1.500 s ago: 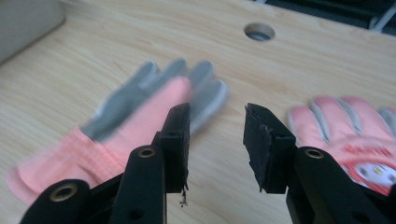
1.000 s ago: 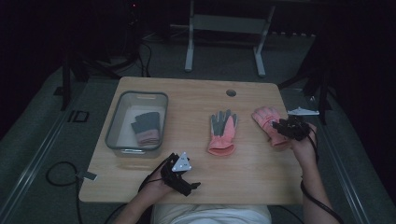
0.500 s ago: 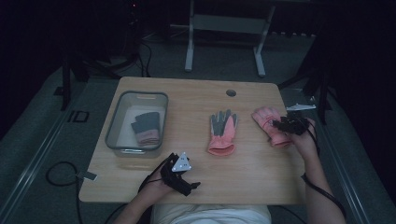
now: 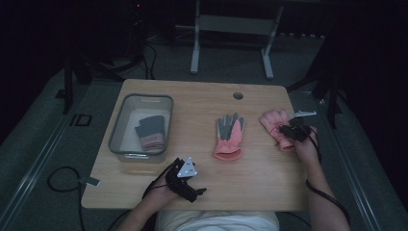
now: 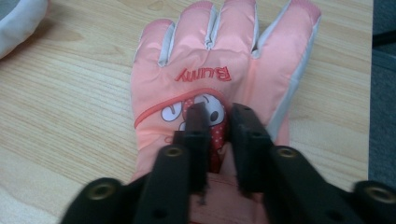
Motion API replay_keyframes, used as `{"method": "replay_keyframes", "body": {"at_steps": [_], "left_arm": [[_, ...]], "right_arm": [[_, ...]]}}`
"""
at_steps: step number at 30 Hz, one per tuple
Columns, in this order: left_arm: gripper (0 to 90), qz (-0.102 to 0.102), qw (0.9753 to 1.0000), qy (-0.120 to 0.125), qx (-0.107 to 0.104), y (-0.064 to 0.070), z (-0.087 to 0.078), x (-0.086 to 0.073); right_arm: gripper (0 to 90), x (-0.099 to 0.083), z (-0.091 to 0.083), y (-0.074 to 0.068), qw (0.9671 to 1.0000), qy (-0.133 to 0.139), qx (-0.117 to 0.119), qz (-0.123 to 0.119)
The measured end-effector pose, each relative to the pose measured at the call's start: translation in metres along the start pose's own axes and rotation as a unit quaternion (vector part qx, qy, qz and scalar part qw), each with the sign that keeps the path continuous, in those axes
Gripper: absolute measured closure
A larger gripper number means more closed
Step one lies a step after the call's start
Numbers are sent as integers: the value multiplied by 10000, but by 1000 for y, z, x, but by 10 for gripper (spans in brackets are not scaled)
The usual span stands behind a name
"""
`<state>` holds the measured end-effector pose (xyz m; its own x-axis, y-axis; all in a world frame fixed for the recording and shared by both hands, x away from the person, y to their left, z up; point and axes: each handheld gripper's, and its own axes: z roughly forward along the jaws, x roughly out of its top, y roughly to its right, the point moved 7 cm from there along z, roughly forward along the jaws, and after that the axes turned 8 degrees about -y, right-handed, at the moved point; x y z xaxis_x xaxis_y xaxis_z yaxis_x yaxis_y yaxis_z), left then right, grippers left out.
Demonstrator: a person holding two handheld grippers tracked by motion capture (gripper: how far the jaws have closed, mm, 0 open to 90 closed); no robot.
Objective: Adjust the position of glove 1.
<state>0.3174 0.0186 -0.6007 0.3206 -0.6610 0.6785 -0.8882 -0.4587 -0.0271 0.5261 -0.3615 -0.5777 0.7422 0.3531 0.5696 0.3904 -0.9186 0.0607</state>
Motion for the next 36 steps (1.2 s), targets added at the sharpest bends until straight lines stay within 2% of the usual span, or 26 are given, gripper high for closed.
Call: {"method": "replay_keyframes", "body": {"at_steps": [3, 5, 6, 10, 11, 13, 15, 23, 27, 30, 33, 36], "left_arm": [[11, -11, 10000, 6, -8, 0, 0, 0], [11, -24, 10000, 22, -14, 0, 0, 0], [11, -22, 10000, 19, -11, 0, 0, 0], [11, 15, 10000, 6, -3, 1, 0, 0], [11, 18, 10000, 3, 3, 1, 0, 0], [11, 17, 10000, 3, 4, 0, 0, 0], [11, 12, 10000, 5, 7, 0, 0, 0], [11, 35, 10000, 29, 22, 0, 0, 1], [11, 49, 10000, 46, 24, 1, 0, 1], [10, 64, 10000, 54, 10, 1, 0, 1], [11, 68, 10000, 56, 13, 1, 0, 1], [11, 90, 9999, 40, 19, 1, -1, 0]], "right_arm": [[850, 3, -5, -4, 9998, -58, -153, 61], [861, 8, -15, -8, 9991, 27, -382, 165], [863, 10, -22, -11, 9988, 104, -401, 253], [864, 20, -47, -27, 9977, 386, -251, 499], [863, 22, -53, -31, 9975, 424, -254, 512], [864, 25, -62, -38, 9965, 476, -404, 562], [864, 26, -69, -46, 9951, 495, -470, 708], [864, 24, -83, -75, 9880, 752, -270, 1325], [864, 21, -85, -87, 9839, 864, -212, 1547], [864, 17, -79, -95, 9834, 846, -312, 1577], [864, 11, -67, -101, 9833, 735, -285, 1639], [863, 2, -57, -103, 9820, 655, -343, 1739]]}}
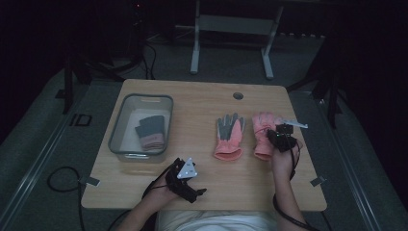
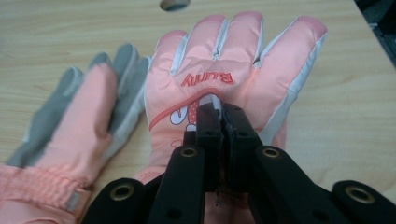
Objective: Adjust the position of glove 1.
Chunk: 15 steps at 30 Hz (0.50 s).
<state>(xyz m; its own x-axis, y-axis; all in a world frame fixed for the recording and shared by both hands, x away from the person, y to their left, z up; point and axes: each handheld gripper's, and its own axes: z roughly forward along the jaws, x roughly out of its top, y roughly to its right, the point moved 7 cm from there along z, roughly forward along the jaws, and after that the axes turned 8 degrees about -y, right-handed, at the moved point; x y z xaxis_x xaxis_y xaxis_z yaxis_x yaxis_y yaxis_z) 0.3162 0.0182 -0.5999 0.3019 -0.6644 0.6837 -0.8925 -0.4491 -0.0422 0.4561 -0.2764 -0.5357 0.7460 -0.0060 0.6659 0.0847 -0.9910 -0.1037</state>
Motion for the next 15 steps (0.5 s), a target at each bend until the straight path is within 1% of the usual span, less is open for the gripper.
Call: {"method": "replay_keyframes", "body": {"at_steps": [2, 4, 6, 9, 10, 12, 13, 15], "left_arm": [[11, 0, 10000, 3, 4, 0, 0, 0], [11, 2, 10000, -1, -6, 0, 0, 0], [11, 13, 10000, 1, -26, 0, 0, 0], [10, -1, 10000, 17, -34, 0, 0, 0], [10, 4, 10000, 16, -37, 0, 0, 0], [10, 8, 10000, 7, -25, 0, 0, 0], [10, 8, 10000, 7, -24, 0, 0, 0], [11, 23, 10000, -5, -39, 0, 0, 0]], "right_arm": [[862, -5, 5, 2, 10000, -20, -67, 22], [859, -9, 12, 4, 9999, -94, -53, 70], [854, -13, 19, 7, 9998, -168, -86, 118], [843, -20, 28, 10, 9996, -209, -106, 124], [840, -21, 29, 10, 9996, -204, -92, 162], [827, -22, 31, 11, 9997, -187, -76, 145], [819, -22, 31, 12, 9996, -199, -55, 173], [789, -21, 30, 11, 9997, -205, -55, 131]]}}
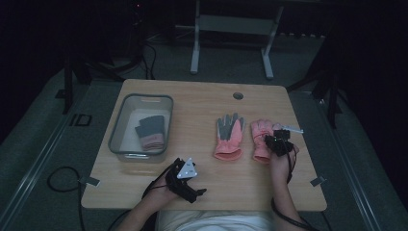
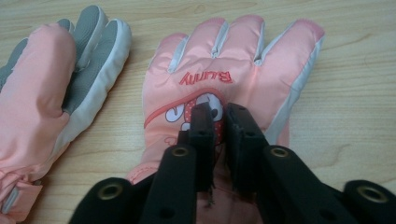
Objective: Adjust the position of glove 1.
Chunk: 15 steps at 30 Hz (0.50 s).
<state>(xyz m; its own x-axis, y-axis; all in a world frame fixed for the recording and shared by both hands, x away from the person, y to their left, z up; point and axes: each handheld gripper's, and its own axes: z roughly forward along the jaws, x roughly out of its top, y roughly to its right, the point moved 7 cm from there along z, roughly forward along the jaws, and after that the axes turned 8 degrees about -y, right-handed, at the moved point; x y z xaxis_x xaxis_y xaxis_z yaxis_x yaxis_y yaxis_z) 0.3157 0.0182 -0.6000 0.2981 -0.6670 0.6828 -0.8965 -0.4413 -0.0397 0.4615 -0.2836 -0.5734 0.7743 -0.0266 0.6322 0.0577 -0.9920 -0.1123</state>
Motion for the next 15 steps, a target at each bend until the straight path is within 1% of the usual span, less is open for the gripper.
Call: {"method": "replay_keyframes", "body": {"at_steps": [5, 8, 9, 10, 11, 13, 14, 15], "left_arm": [[11, -6, 10000, 10, -52, 0, 0, 0], [11, -2, 10000, 9, -60, 0, 0, 0], [11, 8, 10000, 4, -54, 0, 0, 0], [11, 8, 10000, 2, -57, 0, 0, 0], [11, 7, 10000, -1, -57, 1, 0, 0], [11, 12, 10000, 3, -63, 1, 1, 0], [11, 8, 10000, 10, -70, 1, 1, 0], [11, 8, 10000, 6, -69, 1, 1, 0]], "right_arm": [[699, 4, -5, 1, 9997, -63, 38, -240], [666, 9, -13, 5, 9991, 25, 7, -416], [660, 11, -17, 6, 9990, 53, 29, -454], [646, 13, -21, 6, 9987, 93, 103, -497], [632, 16, -25, 5, 9979, 148, 249, -578], [632, 21, -31, 5, 9960, 185, 350, -795], [632, 23, -33, 3, 9940, 244, 492, -941], [632, 24, -34, 2, 9920, 234, 555, -1110]]}}
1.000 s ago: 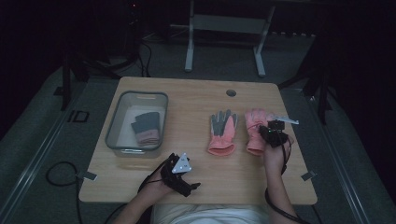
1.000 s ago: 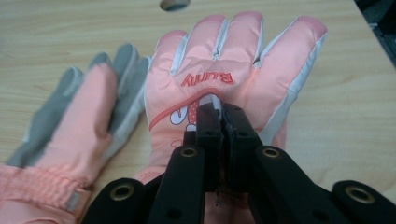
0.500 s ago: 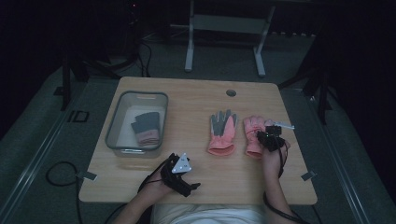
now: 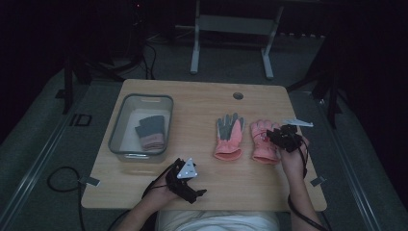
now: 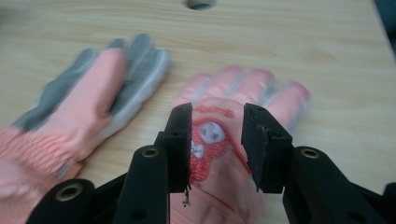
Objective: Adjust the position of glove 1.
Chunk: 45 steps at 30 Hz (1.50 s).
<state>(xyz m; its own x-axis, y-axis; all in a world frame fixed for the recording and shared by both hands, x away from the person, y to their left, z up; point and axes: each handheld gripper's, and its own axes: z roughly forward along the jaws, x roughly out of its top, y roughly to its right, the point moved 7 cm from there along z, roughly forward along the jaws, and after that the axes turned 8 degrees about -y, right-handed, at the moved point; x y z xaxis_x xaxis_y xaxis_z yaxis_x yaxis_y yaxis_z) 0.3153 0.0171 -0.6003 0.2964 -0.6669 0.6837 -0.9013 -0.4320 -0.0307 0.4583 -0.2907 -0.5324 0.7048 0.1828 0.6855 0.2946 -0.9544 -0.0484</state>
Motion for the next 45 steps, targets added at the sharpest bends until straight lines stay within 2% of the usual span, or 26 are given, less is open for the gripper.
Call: {"method": "replay_keyframes", "body": {"at_steps": [1, 3, 5, 6, 10, 12, 14, 19, 22, 24, 26, 29, 31, 35, 40, 45], "left_arm": [[11, -1, 10000, 9, -1, 0, 0, 0], [11, 1, 10000, 10, -7, 1, -1, 0], [11, 2, 10000, 0, -10, 1, -1, 0], [11, 4, 10000, -2, -10, 1, 0, 0], [11, 4, 10000, -20, -7, 0, 0, 0], [11, 3, 10000, -17, -7, 0, 0, 0], [11, -2, 10000, -19, -7, 0, 0, 0], [11, -1, 10000, -22, -6, 0, 0, 0], [11, 15, 10000, -34, 0, 1, 0, -1], [11, -2, 10000, -6, -3, 1, 0, 0], [11, 9, 10000, -5, -5, 1, 0, 0], [10, 29, 10000, -23, 9, 1, 0, 0], [11, 24, 10000, -16, 18, 1, 0, 0], [11, 38, 10000, -20, 22, 1, 0, 0], [11, 18, 10000, -18, 12, 0, 0, 0], [11, 15, 10000, -11, 2, 0, 1, 0]], "right_arm": [[632, 1, 0, 0, 9999, -42, -18, -138], [633, 2, 0, -2, 9989, -65, 193, -428], [635, 3, 0, -1, 9975, -131, 165, -674], [635, 4, -1, -1, 9963, -123, 244, -815], [640, 9, -2, 5, 9936, -158, 305, -1072], [639, 9, 1, 9, 9947, -248, 349, -939], [622, 7, 5, 10, 9951, -302, 297, -896], [582, -6, 23, 5, 9945, -530, 284, -858], [582, -16, 36, 4, 9922, -716, -29, -1020], [586, -20, 40, 3, 9919, -733, -86, -1035], [627, -21, 42, 1, 9914, -742, -171, -1067], [801, -22, 43, -1, 9902, -860, -210, -1083], [844, -22, 44, -2, 9916, -887, -144, -933], [866, -17, 39, 0, 9951, -802, -138, -561], [870, -3, 23, -6, 9968, -650, -253, -395], [870, 24, -1, -17, 9982, -337, -403, -295]]}}
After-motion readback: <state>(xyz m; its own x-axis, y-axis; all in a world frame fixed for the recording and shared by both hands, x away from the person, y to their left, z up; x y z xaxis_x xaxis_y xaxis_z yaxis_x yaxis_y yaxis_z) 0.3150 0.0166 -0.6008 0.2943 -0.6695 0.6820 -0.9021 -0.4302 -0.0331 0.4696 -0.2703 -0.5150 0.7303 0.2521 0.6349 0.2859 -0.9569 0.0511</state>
